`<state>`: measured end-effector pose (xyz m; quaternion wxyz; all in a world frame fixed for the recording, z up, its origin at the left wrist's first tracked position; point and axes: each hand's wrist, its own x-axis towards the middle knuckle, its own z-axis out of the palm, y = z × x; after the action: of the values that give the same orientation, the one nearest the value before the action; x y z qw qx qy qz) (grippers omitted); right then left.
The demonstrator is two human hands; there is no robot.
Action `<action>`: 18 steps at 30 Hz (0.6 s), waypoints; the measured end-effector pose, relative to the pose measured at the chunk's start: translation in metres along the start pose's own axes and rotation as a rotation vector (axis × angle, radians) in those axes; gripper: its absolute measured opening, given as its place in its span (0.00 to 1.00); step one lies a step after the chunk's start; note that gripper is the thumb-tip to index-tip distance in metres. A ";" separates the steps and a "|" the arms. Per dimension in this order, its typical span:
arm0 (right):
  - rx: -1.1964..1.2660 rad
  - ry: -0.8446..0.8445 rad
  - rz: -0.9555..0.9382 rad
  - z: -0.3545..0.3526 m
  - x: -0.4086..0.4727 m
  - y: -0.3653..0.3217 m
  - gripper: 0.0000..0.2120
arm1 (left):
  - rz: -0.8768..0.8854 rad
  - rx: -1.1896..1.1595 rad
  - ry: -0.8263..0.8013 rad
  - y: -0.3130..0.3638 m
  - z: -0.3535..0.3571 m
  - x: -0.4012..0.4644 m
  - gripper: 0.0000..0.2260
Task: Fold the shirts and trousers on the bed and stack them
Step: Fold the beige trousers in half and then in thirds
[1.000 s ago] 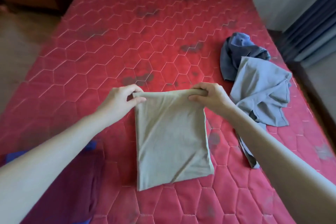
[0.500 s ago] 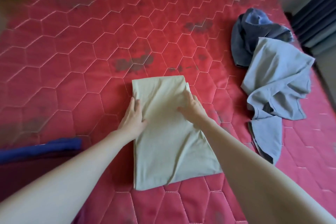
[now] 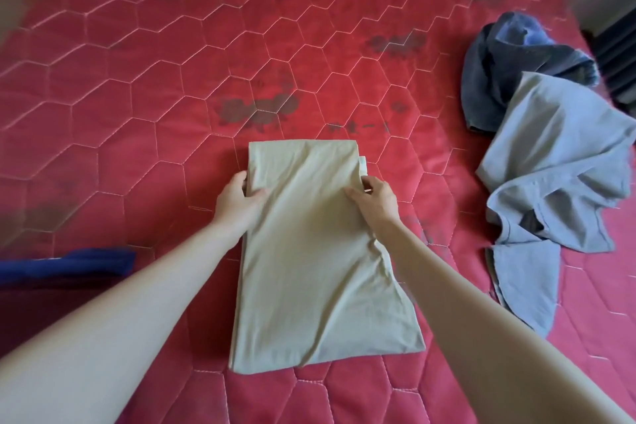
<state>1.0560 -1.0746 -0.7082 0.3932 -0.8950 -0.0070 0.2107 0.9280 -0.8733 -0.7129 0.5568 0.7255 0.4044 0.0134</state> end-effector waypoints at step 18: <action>0.417 -0.102 0.015 -0.003 0.035 -0.025 0.24 | 0.093 -0.348 0.069 0.024 0.000 0.022 0.15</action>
<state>1.0931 -1.0531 -0.7016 0.5672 -0.7826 0.0234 0.2556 0.9570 -0.8613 -0.7026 0.6585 0.6351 0.3808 0.1338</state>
